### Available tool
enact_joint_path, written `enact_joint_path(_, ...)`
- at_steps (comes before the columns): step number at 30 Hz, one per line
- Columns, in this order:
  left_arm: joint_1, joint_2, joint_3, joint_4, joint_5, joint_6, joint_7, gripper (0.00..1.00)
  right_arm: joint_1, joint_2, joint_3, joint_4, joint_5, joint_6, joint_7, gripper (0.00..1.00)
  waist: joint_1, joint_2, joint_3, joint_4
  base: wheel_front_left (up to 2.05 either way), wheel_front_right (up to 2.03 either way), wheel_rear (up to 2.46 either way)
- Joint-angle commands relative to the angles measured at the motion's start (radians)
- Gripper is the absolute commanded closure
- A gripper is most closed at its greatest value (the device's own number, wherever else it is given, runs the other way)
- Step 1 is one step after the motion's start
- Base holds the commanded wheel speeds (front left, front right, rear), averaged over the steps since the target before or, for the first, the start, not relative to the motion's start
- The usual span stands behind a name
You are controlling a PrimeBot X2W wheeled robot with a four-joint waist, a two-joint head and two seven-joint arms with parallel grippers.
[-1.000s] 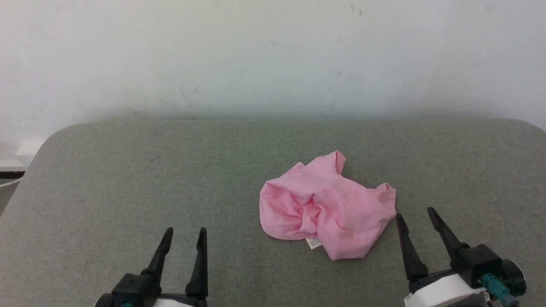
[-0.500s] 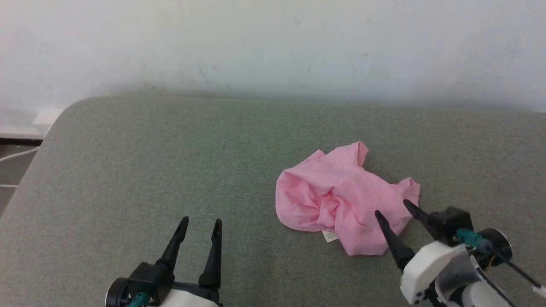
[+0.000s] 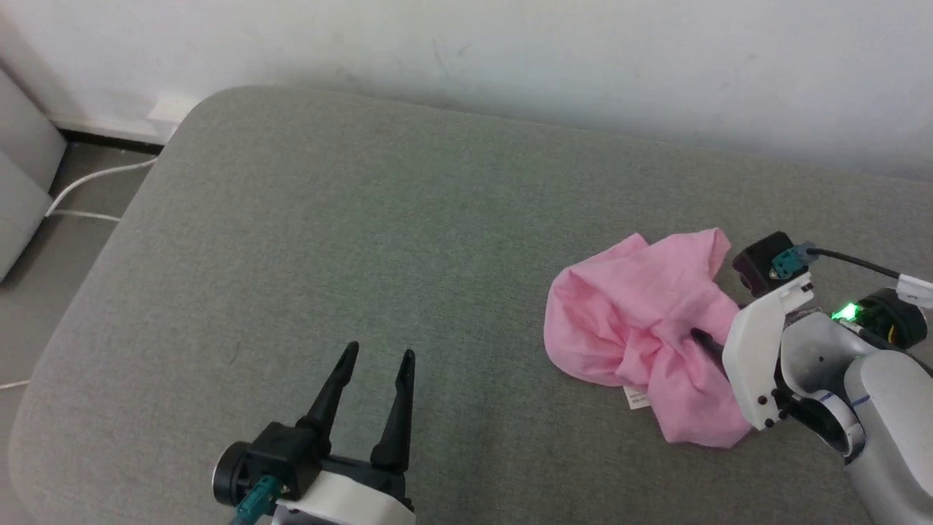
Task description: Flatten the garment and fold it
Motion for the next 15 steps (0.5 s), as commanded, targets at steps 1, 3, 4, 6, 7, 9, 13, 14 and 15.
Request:
enact_joint_path(1,-0.012,-0.005,-0.008,-0.003,-0.010,0.003,-0.005,0.00,-0.015,0.004,0.011,0.029,0.007,-0.001,0.018,0.00,-0.0002,0.0000,0.032,0.050,0.00,0.00,0.00)
enact_joint_path(3,-0.013,-0.005,-0.016,-0.002,-0.012,0.006,-0.005,0.00,-0.023,-0.003,0.028,0.063,-0.003,-0.001,0.026,0.00,-0.0002,0.0000,0.032,0.059,0.00,0.00,0.00)
enact_joint_path(4,-0.013,-0.005,-0.019,-0.001,-0.013,0.008,-0.005,0.00,-0.025,-0.003,0.029,0.079,-0.003,-0.001,0.025,0.47,-0.0002,0.0000,0.032,0.062,0.00,0.00,0.00)
enact_joint_path(6,-0.013,-0.005,-0.024,0.002,-0.014,0.011,-0.005,0.00,-0.027,0.000,0.037,0.098,-0.004,-0.001,0.002,1.00,-0.0002,0.0000,0.027,0.065,0.00,0.00,0.00)
enact_joint_path(7,-0.012,-0.005,-0.024,0.003,-0.014,0.012,-0.005,0.00,-0.028,-0.001,0.048,0.100,-0.008,-0.001,-0.020,1.00,-0.0002,0.0000,0.023,0.064,0.00,0.00,0.00)
enact_joint_path(9,-0.007,-0.005,-0.022,0.005,-0.014,0.015,-0.005,0.00,-0.031,0.007,0.064,0.095,-0.002,-0.001,-0.069,1.00,-0.0002,0.0000,0.011,0.057,0.00,0.00,0.00)
enact_joint_path(13,0.009,-0.005,-0.015,0.017,-0.007,0.011,-0.005,0.00,-0.037,0.054,0.104,0.023,0.079,-0.001,-0.135,1.00,-0.0002,0.0000,-0.022,0.022,0.00,0.00,0.00)
enact_joint_path(14,0.013,-0.005,-0.013,0.019,-0.005,0.009,-0.005,0.00,-0.040,0.064,0.113,-0.006,0.103,-0.001,-0.146,1.00,-0.0002,0.0000,-0.031,0.012,0.00,0.00,0.00)
enact_joint_path(15,0.016,-0.005,-0.011,0.021,-0.003,0.007,-0.005,0.00,-0.043,0.073,0.116,-0.036,0.126,-0.001,-0.156,1.00,-0.0002,0.0000,-0.040,0.002,0.00,0.00,0.00)
